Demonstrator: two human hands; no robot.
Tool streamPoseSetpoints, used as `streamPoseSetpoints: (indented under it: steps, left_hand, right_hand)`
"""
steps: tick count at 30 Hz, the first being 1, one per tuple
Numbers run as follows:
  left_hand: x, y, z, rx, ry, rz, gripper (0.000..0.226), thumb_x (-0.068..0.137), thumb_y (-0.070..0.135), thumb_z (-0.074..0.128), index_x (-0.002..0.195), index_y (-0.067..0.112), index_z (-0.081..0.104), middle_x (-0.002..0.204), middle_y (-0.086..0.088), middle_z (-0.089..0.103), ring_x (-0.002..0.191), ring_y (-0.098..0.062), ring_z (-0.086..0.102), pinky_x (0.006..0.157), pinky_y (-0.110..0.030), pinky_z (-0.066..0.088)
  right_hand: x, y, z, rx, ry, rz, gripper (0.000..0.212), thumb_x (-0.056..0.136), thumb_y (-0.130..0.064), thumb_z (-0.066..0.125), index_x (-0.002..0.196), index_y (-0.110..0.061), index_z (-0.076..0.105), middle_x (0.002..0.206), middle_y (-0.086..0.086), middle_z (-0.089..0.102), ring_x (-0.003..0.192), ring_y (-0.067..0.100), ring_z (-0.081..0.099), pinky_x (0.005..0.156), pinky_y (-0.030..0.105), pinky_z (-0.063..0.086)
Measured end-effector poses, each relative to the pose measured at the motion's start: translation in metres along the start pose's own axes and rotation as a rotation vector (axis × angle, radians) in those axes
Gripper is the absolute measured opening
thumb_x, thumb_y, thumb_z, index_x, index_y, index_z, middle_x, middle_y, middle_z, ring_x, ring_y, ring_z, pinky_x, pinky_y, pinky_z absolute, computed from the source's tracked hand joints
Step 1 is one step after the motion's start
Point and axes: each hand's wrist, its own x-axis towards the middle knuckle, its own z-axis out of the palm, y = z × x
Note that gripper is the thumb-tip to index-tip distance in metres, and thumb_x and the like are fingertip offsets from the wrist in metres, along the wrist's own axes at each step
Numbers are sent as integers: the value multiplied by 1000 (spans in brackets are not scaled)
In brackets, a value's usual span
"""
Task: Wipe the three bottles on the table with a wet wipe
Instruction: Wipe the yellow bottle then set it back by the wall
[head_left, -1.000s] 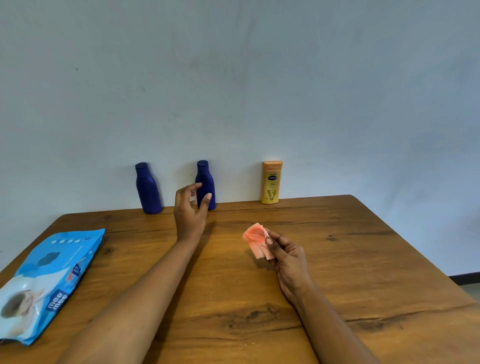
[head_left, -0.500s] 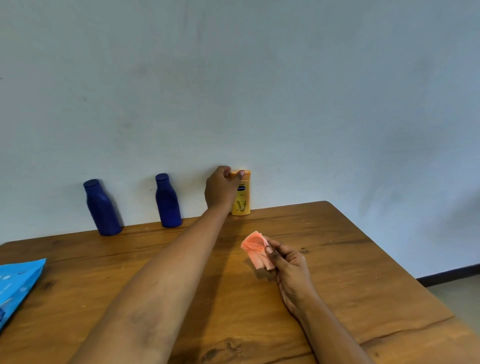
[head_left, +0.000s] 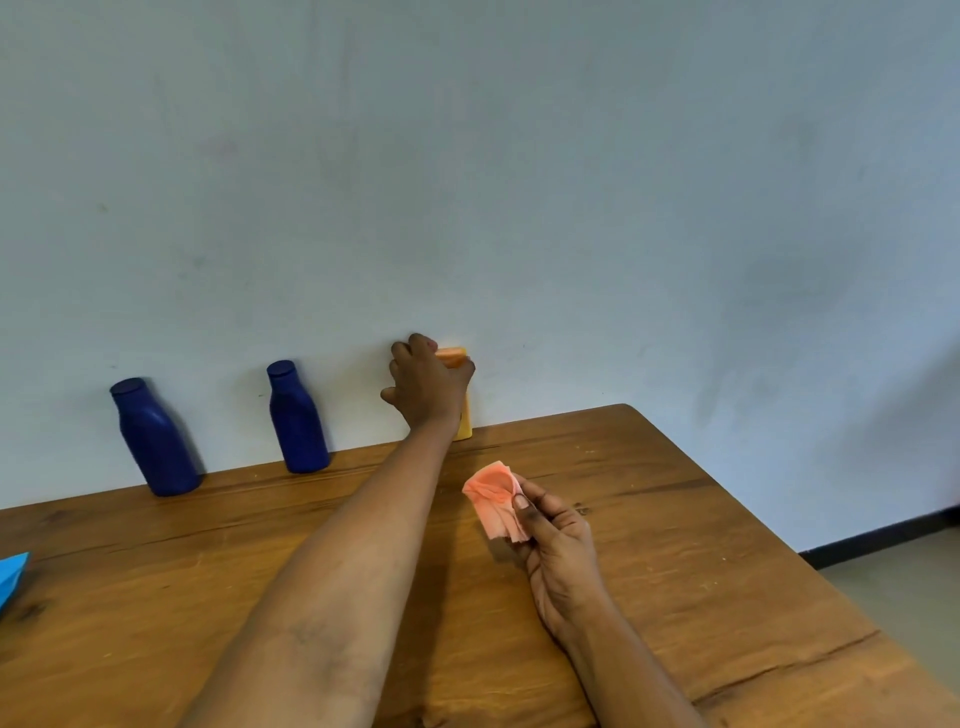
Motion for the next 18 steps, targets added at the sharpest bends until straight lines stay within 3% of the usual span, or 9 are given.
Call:
streamPoseSetpoints:
  steps: [5,10,15,18]
  left_hand:
    - [-12,5,-19,-104,-30,18,57,70,37,74,115,17,45,114,-6,48,103,-26,51,79,-35,33]
    - [-42,1,-97,-170,-98,125,67,68,37,76,123,22,40,117,-3,48,101,-21,52,80,-37,49]
    - [-101,-24,-193,-43,-464,10,58,67,40,76,115,25,48,108,0,53,85,-14,60,71,-36,58]
    - [-128,-39,-231,190,-604,-32,54,68,45,73,111,23,50,105,2,55,90,-14,56,63,-27,47]
  right_hand:
    - [1,-2,-1,96,36,18,24,80,-7,61,102,-9,69,102,12,71,94,26,66,70,34,58]
    - [-9,-11,-1,181,118,25,16,88,-4,56,98,-9,67,97,11,70,87,23,66,65,32,57]
    - [-39,-11,2,148,138,-47,17,92,-1,51,95,-11,63,75,2,73,65,13,69,56,29,56]
    - [-66,-6,7,149,132,-63,16,90,-1,51,95,-12,63,70,0,72,63,11,68,53,27,56]
